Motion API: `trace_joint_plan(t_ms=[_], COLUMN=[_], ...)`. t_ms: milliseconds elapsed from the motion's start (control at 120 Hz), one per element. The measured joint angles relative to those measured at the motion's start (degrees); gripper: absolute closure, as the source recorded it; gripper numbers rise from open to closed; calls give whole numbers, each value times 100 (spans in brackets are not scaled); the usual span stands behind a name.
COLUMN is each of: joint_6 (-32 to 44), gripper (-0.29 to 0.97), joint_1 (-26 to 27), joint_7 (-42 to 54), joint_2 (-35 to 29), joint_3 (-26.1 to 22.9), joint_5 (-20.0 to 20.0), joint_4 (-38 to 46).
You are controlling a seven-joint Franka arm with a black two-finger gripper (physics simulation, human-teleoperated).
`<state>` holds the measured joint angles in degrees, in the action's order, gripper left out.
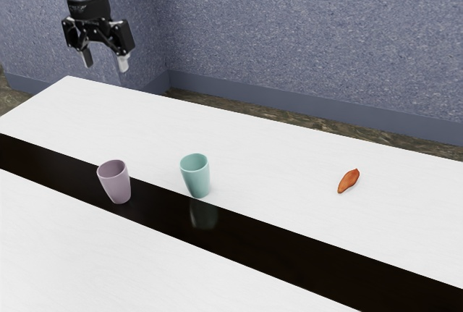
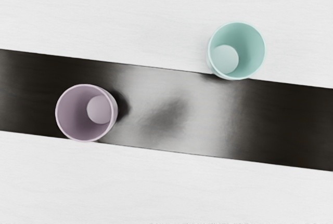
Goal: Place the left cup onto the right cup
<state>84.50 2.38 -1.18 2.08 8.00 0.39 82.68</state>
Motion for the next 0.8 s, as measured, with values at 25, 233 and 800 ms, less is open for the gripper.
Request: trace_joint_plan(t_ms=[25,233,800], joint_6=[19,156,1910], gripper=[3,3,3], joint_1=[1,-11,-71], joint_7=[3,60,238], joint_2=[-8,51,285], joint_3=[0,2,9], joint_5=[-4,15,-34], joint_4=[19,121,1916])
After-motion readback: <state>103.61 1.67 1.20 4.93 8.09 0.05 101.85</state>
